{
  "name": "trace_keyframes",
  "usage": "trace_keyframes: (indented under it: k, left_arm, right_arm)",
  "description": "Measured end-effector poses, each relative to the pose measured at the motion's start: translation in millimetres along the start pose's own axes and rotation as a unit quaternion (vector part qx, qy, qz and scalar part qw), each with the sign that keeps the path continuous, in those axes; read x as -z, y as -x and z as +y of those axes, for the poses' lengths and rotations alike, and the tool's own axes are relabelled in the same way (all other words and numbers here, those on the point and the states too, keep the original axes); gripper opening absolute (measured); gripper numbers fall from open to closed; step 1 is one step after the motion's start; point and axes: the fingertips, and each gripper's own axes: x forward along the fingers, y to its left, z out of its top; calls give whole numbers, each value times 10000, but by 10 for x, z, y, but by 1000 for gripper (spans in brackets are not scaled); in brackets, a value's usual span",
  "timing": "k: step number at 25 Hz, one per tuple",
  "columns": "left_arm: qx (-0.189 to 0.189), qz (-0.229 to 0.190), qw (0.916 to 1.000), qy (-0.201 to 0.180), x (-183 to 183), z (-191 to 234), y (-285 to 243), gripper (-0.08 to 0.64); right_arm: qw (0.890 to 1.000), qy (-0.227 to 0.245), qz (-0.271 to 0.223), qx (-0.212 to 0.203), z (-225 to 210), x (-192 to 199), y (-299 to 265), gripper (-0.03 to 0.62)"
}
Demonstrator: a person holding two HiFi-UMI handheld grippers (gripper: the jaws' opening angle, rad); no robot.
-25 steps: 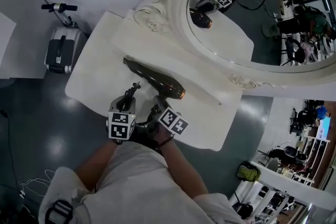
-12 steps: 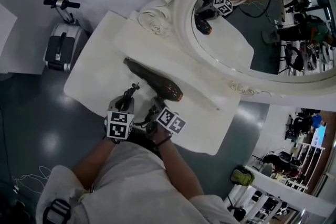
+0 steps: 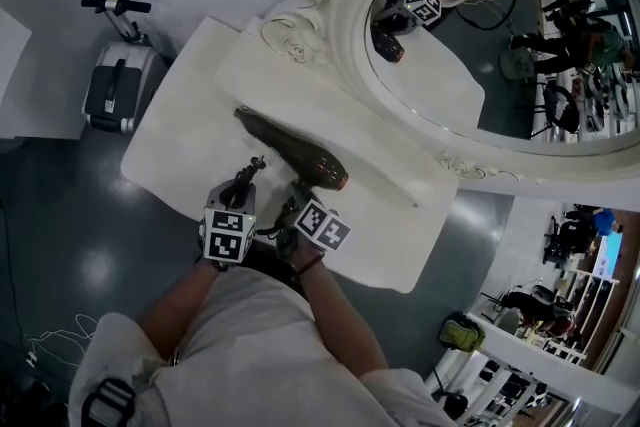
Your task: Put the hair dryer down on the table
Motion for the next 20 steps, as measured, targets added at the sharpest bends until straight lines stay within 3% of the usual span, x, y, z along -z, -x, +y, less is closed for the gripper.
trace_keyframes:
  k: [12,20]
  left_arm:
    - [-10,-17,10000,-63,25,8,-11,77]
    - [49,174,9998,-45,34,18,-14,77]
  right_arm:
    - [9999,116,26,35,-7,46,-59,198]
    - [9987,483,74,172,24,34,-50,201]
